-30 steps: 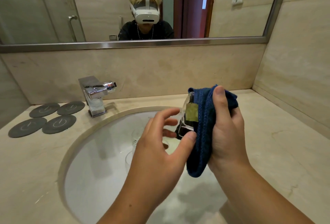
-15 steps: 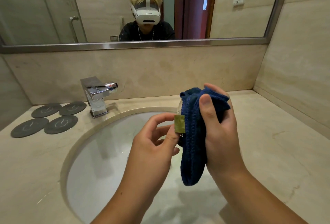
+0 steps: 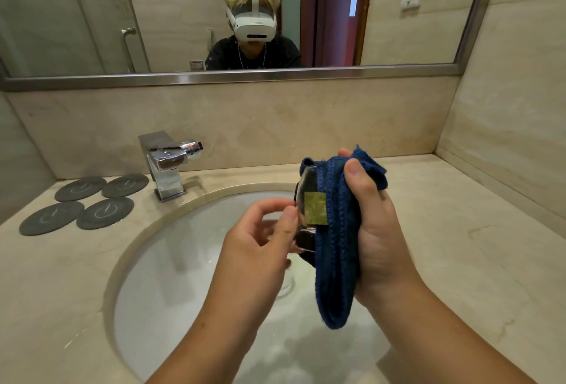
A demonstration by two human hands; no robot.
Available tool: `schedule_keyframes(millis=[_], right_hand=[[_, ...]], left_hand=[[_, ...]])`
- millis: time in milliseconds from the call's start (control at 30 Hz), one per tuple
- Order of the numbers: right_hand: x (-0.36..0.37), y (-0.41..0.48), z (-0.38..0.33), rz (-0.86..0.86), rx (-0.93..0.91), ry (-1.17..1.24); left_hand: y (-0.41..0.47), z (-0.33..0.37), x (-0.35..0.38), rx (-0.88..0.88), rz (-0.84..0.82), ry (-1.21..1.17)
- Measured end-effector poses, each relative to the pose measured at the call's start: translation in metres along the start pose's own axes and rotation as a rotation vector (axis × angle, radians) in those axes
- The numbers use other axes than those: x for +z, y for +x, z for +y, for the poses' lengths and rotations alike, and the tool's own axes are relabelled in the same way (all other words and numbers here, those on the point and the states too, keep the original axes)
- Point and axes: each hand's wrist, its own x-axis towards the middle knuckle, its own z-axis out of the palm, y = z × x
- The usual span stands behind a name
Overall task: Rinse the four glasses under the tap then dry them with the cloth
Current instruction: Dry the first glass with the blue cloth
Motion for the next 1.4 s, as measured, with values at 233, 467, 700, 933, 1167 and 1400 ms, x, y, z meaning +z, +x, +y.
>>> schedule_keyframes(millis=[233, 467, 700, 933, 1167, 1400], right_hand=[[0.001, -0.002, 0.001, 0.037, -0.200, -0.216], [-0.001, -0.001, 0.001, -0.008, -0.192, -0.233], [-0.003, -0.001, 0.002, 0.011, -0.076, -0.074], [0.001, 0.000, 0.004, 0.094, -0.229, -0.169], [-0.003, 0.002, 0.005, 0.043, -0.163, -0.170], [-0.001, -0.001, 0.002, 0.029, -0.068, -0.082]], left_hand=[[-0.014, 0.015, 0.009, 0.238, 0.082, 0.122], [-0.005, 0.014, -0.002, 0.048, -0.083, -0.035], [-0.002, 0.010, -0.006, 0.168, -0.022, 0.140], [-0.015, 0.018, 0.006, 0.234, 0.053, 0.141], [-0.002, 0.012, -0.004, 0.078, -0.061, -0.021], [0.007, 0.003, -0.015, 0.005, -0.157, -0.027]])
